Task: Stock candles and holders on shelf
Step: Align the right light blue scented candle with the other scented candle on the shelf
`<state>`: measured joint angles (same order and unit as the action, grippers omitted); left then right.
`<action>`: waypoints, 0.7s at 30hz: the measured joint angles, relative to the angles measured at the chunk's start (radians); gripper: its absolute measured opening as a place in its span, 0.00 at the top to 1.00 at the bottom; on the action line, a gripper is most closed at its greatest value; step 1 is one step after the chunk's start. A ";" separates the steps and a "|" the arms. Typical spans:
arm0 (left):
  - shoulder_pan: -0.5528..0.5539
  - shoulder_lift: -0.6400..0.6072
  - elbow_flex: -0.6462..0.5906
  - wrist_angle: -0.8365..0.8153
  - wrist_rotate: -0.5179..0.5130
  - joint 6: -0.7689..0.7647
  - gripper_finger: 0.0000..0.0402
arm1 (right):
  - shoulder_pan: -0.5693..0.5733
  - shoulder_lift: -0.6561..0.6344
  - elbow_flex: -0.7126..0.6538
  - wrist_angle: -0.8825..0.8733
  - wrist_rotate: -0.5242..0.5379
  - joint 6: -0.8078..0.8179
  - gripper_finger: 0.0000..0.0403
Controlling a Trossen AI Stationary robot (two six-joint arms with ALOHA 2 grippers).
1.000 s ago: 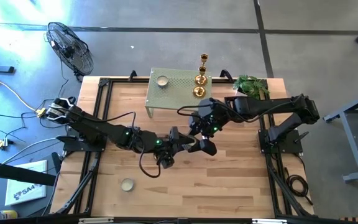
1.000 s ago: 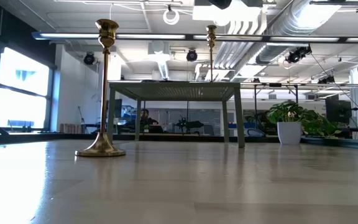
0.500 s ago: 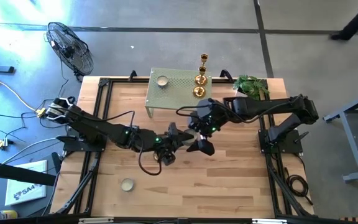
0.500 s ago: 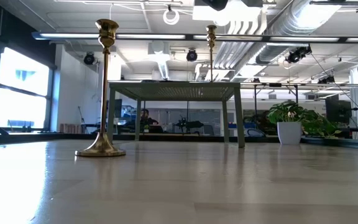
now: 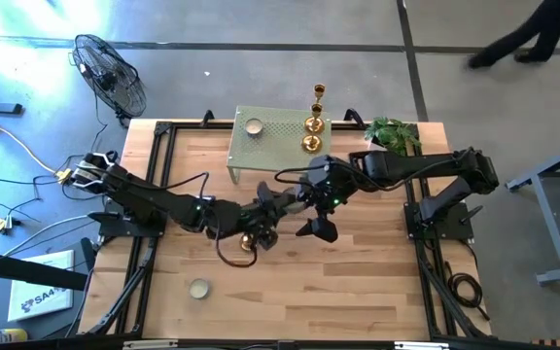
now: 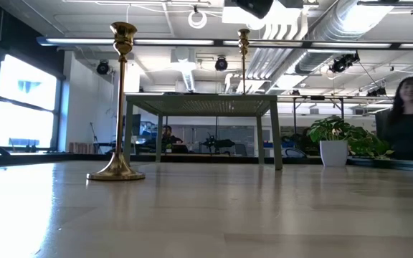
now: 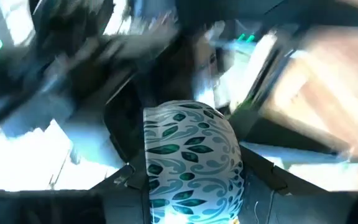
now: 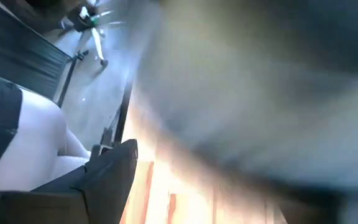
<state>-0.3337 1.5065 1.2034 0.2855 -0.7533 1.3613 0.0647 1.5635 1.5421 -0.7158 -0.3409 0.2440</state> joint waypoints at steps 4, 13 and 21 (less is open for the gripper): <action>0.000 0.002 -0.002 0.042 -0.110 -0.011 0.65 | 0.000 -0.007 0.003 -0.003 0.008 -0.002 0.19; 0.016 -0.019 0.000 -0.039 -0.258 -0.024 0.64 | 0.001 -0.096 0.002 -0.036 0.098 0.011 0.19; 0.060 -0.142 0.001 -0.348 -0.305 -0.143 0.64 | 0.010 -0.208 0.002 -0.114 0.219 0.035 0.19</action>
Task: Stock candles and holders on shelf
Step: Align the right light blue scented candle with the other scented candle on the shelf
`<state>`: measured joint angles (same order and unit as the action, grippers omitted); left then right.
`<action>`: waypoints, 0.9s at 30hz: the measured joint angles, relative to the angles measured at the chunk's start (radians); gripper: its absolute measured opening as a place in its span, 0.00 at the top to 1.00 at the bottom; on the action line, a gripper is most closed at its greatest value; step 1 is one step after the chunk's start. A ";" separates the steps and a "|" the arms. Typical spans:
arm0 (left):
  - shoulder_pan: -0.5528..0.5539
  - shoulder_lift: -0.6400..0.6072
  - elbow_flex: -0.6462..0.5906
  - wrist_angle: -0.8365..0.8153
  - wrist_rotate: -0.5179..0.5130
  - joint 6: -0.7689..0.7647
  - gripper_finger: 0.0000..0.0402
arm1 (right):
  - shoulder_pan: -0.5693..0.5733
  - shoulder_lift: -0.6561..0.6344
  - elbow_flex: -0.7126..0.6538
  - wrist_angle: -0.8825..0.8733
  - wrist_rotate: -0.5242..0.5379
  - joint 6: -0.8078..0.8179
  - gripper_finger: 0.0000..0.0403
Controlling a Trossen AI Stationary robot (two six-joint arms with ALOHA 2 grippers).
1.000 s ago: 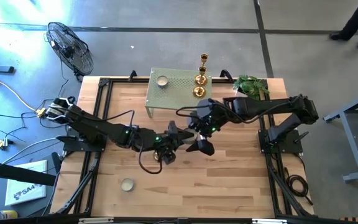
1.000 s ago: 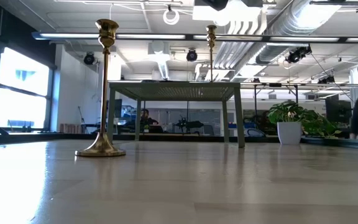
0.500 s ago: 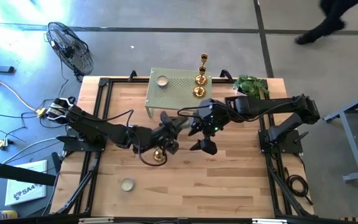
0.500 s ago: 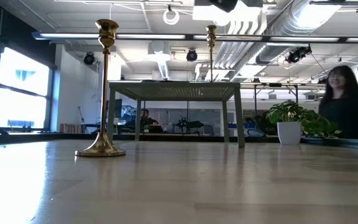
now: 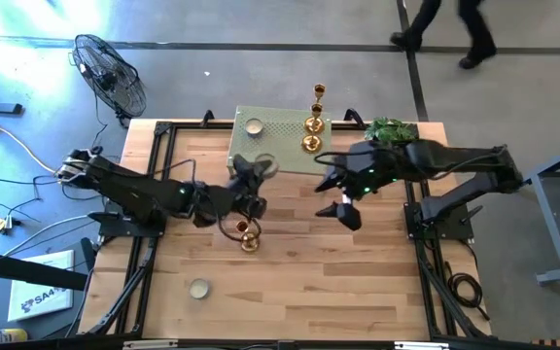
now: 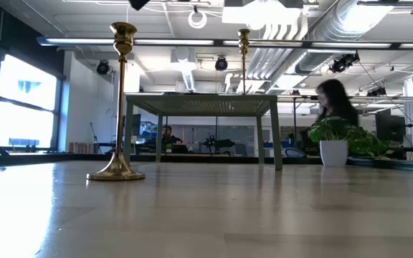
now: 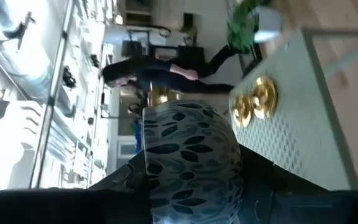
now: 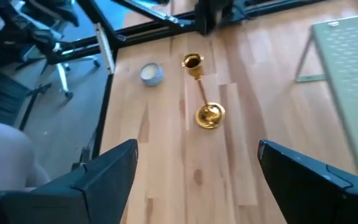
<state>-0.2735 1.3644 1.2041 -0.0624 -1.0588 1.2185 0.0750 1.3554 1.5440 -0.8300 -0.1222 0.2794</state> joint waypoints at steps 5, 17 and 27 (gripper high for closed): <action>0.060 -0.100 0.000 -0.204 -0.046 -0.105 0.64 | 0.000 -0.045 0.000 -0.061 0.044 0.008 0.19; 0.271 -0.143 -0.001 -0.678 0.140 -0.516 0.63 | -0.003 -0.062 0.000 -0.093 0.098 -0.031 0.19; 0.402 -0.034 -0.001 -0.716 0.280 -0.600 0.63 | -0.003 -0.062 0.000 -0.093 0.113 -0.037 0.19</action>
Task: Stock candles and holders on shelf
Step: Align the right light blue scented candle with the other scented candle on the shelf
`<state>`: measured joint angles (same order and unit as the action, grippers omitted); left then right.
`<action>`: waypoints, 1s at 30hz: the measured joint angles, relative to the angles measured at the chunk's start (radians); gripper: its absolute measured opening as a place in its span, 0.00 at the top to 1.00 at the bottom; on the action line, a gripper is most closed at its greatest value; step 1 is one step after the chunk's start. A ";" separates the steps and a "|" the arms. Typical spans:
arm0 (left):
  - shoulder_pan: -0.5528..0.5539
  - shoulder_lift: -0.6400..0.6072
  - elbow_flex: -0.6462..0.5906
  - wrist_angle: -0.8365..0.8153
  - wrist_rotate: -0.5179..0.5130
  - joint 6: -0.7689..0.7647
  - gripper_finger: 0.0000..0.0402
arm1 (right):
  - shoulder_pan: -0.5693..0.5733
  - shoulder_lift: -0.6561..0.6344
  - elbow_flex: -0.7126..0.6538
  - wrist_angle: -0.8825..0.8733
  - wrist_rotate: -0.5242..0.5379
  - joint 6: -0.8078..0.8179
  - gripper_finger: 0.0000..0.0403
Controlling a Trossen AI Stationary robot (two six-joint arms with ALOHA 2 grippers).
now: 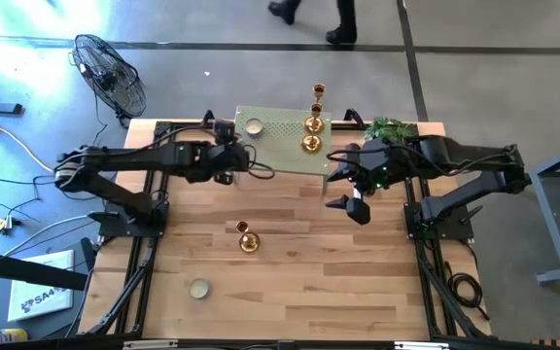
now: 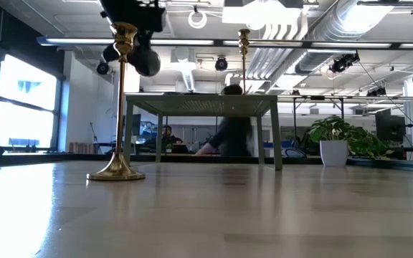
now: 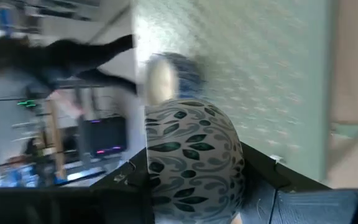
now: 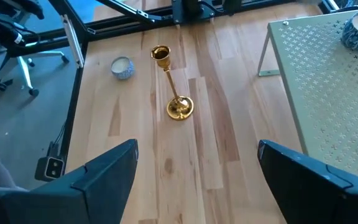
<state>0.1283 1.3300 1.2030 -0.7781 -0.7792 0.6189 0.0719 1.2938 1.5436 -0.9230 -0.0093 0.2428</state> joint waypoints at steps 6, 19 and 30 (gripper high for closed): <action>0.032 0.061 0.000 0.006 0.039 -0.022 0.63 | 0.000 0.000 0.000 0.000 0.000 0.002 0.19; 0.048 0.100 0.000 0.023 0.161 -0.049 0.63 | 0.000 0.000 0.000 -0.001 0.002 0.000 0.19; 0.048 0.100 0.000 0.038 0.138 -0.069 0.63 | 0.000 0.000 0.000 -0.002 0.003 -0.008 0.19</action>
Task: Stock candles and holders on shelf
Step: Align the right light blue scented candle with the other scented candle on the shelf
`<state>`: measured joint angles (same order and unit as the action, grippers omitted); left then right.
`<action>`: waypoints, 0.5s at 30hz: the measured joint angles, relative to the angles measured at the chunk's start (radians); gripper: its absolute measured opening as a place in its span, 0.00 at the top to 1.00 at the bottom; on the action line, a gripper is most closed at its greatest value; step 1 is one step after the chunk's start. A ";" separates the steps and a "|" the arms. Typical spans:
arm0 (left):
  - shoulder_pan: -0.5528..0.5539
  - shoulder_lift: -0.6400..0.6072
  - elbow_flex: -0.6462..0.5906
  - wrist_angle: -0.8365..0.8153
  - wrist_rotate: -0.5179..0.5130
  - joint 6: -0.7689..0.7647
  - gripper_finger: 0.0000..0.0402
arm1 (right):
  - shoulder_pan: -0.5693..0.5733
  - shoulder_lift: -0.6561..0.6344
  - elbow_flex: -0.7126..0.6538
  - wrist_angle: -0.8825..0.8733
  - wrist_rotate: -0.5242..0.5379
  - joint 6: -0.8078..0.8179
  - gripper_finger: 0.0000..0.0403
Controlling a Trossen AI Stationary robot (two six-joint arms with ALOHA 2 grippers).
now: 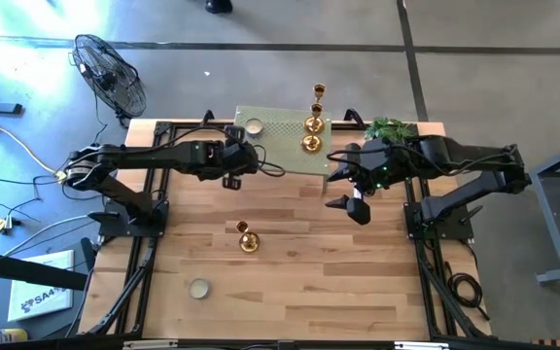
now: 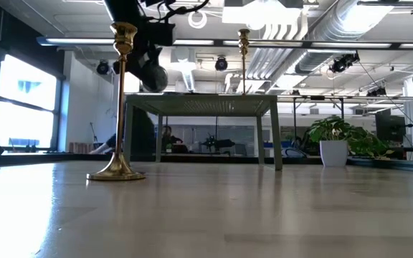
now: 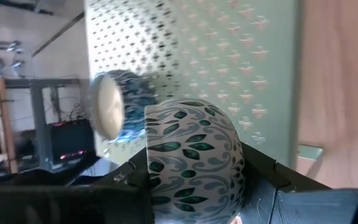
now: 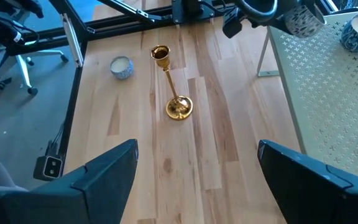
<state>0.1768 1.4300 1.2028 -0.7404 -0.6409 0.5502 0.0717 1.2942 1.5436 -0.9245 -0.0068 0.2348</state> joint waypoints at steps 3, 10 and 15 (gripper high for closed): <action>0.000 0.000 0.000 0.008 -0.021 0.000 0.63 | 0.000 0.000 0.000 0.000 0.001 -0.005 0.19; 0.000 0.000 0.000 0.007 -0.021 0.019 0.63 | 0.000 0.000 0.000 0.000 0.017 -0.012 0.19; 0.000 0.000 0.000 0.006 -0.020 0.017 0.63 | 0.000 0.000 0.000 0.000 0.020 -0.013 0.19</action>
<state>0.1768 1.4300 1.2030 -0.7341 -0.6613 0.5675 0.0715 1.2942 1.5436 -0.9245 0.0128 0.2223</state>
